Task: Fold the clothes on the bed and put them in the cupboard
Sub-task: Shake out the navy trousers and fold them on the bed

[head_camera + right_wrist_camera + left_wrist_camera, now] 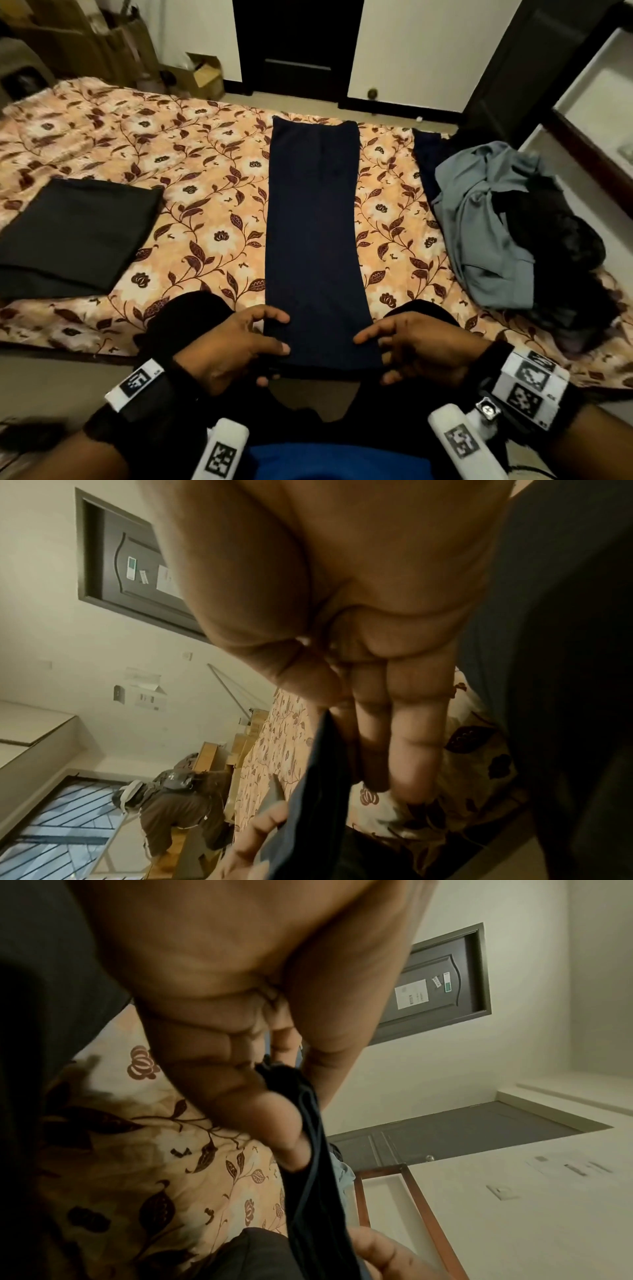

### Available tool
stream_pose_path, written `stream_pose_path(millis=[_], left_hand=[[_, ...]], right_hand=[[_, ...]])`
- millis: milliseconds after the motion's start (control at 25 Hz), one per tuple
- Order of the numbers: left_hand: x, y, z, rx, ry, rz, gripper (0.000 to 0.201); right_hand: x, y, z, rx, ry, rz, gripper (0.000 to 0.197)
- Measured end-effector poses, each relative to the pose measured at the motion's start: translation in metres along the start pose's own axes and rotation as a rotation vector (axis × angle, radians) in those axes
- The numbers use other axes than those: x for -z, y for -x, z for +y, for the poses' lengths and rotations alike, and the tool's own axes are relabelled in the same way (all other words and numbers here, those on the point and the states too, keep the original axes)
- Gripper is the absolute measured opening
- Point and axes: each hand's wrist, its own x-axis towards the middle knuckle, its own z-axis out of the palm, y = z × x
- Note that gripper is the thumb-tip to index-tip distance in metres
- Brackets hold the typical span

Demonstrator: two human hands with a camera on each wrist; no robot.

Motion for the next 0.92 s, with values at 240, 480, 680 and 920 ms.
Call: stream_pose_path(millis=[240,480,680,920], left_hand=[[0.006,0.008,0.02,-0.06,0.06,-0.062,0.011],[0.019,0.009,0.058,-0.485,-0.03,-0.186,0.055],[0.019,-0.004,0.061,-1.03,-0.812,0.399,0.019],[0.025,-0.01,0.038,-1.051,-0.583,0.076,0.042]], right_hand=[[0.001,-0.005,0.0,0.347,0.327,0.044,0.035],[0.005,-0.021,-0.031,1.014,0.646,0.519,0.018],[0.016,-0.037,-0.04,1.033,0.908,0.304,0.02],[0.025,-0.027,-0.038,1.034,0.877,0.271,0.021]])
